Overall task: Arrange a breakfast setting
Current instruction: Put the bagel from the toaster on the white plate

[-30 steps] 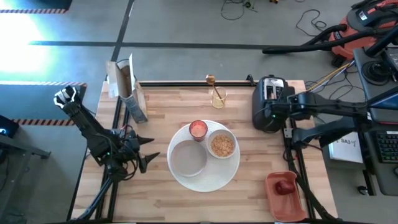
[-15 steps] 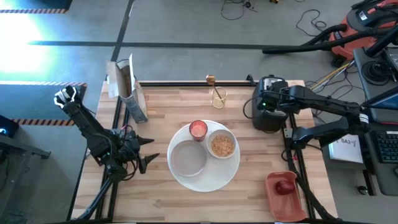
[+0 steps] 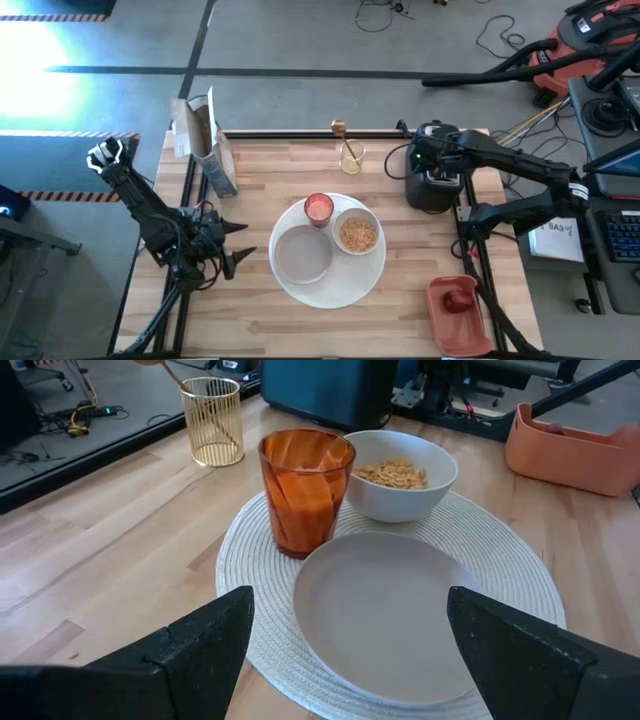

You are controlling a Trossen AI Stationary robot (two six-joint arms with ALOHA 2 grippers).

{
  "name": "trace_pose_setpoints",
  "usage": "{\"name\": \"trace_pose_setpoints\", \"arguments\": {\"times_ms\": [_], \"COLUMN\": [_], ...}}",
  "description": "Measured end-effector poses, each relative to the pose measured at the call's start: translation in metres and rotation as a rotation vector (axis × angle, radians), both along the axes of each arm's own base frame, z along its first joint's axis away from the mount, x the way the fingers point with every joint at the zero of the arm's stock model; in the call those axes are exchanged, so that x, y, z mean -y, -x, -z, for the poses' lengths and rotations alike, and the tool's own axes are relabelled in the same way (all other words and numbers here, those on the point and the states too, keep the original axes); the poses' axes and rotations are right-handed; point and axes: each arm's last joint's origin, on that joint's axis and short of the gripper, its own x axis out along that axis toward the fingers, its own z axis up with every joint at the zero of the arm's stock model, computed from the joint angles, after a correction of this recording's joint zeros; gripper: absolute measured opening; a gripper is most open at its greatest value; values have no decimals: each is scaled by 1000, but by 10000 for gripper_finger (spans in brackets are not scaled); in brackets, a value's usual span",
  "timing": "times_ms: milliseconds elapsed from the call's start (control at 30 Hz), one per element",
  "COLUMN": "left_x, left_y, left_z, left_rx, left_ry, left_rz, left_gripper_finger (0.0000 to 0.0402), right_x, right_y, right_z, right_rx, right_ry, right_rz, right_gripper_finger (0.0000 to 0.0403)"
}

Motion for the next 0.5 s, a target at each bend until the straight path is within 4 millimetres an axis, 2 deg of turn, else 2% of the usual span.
{"name": "trace_pose_setpoints", "arguments": {"times_ms": [500], "left_x": [0], "left_y": [1], "left_z": [1], "left_rx": [-7], "left_ry": [17], "left_rz": [-4], "left_gripper_finger": [316], "right_x": [1], "right_y": [-3], "right_z": [18], "right_rx": [-26], "right_ry": [-36], "right_rz": [-22], "right_gripper_finger": [178]}}
